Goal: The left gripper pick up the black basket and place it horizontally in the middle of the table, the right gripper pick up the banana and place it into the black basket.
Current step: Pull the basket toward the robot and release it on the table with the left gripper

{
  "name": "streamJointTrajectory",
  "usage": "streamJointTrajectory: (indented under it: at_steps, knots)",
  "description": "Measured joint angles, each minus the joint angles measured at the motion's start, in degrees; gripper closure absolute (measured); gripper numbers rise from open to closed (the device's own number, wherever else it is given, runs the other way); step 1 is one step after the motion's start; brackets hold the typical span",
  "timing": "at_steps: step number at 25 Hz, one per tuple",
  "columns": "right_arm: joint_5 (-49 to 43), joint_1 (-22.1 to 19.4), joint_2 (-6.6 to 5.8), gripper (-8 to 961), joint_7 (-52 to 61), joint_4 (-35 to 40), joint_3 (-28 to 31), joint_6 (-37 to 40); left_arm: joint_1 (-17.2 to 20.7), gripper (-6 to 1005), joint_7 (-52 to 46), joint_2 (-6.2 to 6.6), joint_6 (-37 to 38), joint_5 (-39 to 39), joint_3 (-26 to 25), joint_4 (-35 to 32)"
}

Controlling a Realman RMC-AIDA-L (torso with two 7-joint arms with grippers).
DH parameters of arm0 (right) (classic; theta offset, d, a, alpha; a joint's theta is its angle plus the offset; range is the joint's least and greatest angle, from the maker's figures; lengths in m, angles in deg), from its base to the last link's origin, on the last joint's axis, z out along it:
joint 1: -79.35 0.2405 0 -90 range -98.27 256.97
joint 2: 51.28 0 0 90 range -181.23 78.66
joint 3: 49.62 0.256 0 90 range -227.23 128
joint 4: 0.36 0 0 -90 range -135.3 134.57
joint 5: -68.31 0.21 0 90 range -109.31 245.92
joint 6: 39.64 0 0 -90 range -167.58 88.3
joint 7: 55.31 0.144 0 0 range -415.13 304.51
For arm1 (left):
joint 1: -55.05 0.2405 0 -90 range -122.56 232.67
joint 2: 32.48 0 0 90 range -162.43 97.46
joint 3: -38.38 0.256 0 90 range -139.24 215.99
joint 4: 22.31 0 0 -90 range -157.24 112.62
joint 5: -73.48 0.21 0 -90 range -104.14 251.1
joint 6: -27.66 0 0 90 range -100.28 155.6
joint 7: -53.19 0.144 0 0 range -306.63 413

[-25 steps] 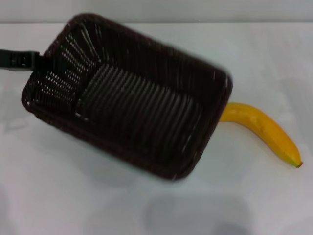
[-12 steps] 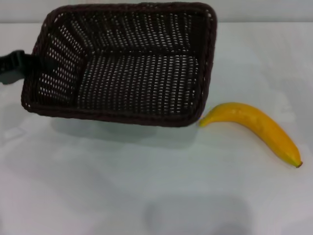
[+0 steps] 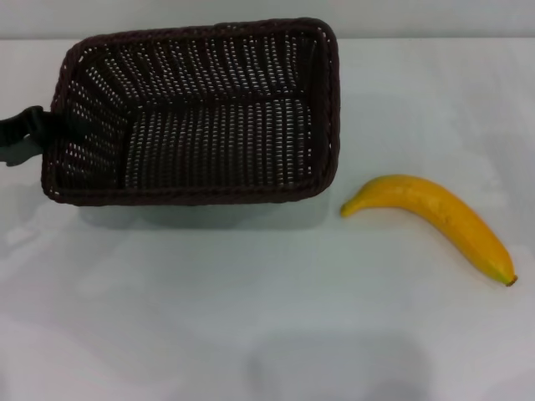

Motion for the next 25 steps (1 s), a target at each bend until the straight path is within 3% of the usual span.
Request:
streamJointTrajectory:
  at_steps: [10,25]
  knots:
    - [0.0,-0.6,0.00,142,0.0,-0.1,0.1,0.1,-1.0,844,-1.6,-1.14,5.6,0.8,0.7,1.0]
    - [0.6,-0.8,0.00,142,0.0,0.0,0.1,0.1,-6.2,811,-1.8,-1.73,8.5,5.6,2.1,4.2]
